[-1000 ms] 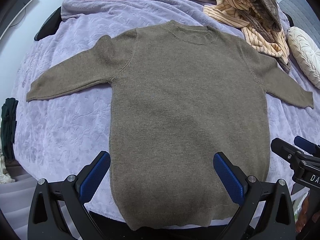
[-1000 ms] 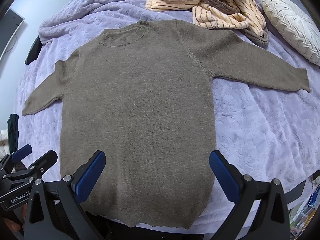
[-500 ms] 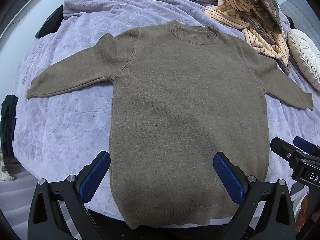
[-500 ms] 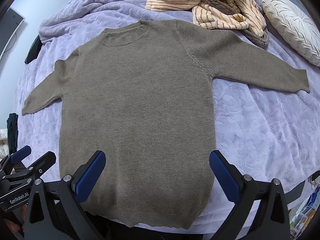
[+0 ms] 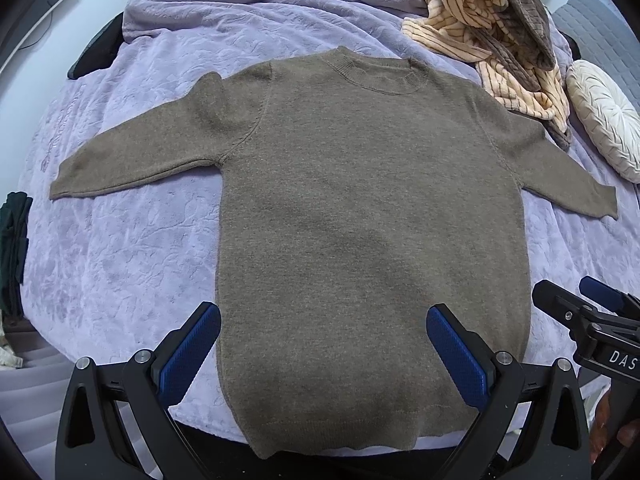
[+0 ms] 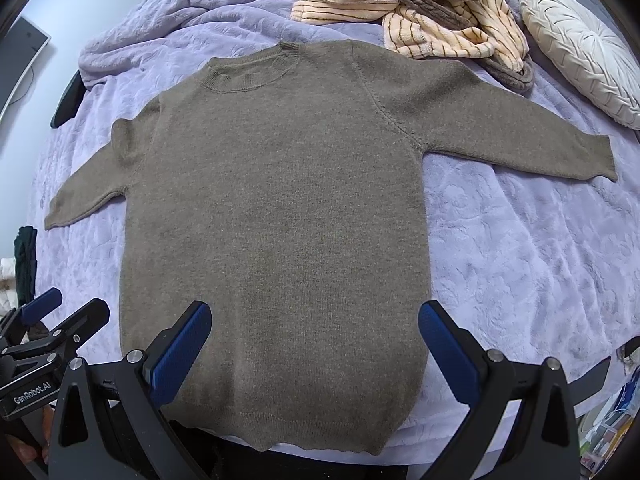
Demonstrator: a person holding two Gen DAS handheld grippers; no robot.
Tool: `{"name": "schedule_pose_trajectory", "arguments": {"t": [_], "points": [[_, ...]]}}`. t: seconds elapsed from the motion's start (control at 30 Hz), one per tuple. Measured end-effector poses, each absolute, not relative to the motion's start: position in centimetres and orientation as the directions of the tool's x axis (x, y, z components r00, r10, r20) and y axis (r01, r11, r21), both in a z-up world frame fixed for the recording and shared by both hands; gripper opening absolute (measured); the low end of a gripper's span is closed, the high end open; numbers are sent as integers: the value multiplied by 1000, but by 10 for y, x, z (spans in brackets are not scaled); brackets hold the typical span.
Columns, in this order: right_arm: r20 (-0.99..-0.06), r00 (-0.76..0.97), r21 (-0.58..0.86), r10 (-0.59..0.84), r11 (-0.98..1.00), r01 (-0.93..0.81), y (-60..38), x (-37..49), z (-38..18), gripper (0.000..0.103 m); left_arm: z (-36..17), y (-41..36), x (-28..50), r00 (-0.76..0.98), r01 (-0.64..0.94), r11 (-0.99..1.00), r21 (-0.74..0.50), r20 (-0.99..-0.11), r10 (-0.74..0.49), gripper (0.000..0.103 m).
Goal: Fold small clothes
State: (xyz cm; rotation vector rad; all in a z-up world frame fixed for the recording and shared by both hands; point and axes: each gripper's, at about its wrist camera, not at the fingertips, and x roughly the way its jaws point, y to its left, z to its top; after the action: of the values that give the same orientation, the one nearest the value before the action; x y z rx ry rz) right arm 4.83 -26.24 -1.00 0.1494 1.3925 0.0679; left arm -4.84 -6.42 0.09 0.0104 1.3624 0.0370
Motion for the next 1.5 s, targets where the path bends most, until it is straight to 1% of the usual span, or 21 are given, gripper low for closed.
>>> {"name": "schedule_pose_trajectory", "arguments": {"t": [0.77,0.97,1.1,1.2,1.33,1.5], "points": [[-979,181,105,98,994,31,-249,38,-1,103,-1,-56,-56,201,-20,1000,-5,-980,-1,103],[-981,178,91,82,995,41,-245,37,-3,103,-4,-50,-52,196,-24,999,-37,-980,-32,103],[-980,181,89,79,995,49,-240,38,-2,103,-7,-51,-49,197,6,998,-55,-979,-55,103],[-982,175,85,72,994,63,-236,40,-3,103,-12,-52,-47,188,25,996,-85,-978,-88,103],[-984,165,77,64,994,78,-228,42,-5,103,-17,-41,-43,193,14,988,-156,-969,-156,103],[-987,151,69,59,996,59,-207,47,-9,103,-23,3,-30,221,-51,969,-243,-949,-227,103]]}}
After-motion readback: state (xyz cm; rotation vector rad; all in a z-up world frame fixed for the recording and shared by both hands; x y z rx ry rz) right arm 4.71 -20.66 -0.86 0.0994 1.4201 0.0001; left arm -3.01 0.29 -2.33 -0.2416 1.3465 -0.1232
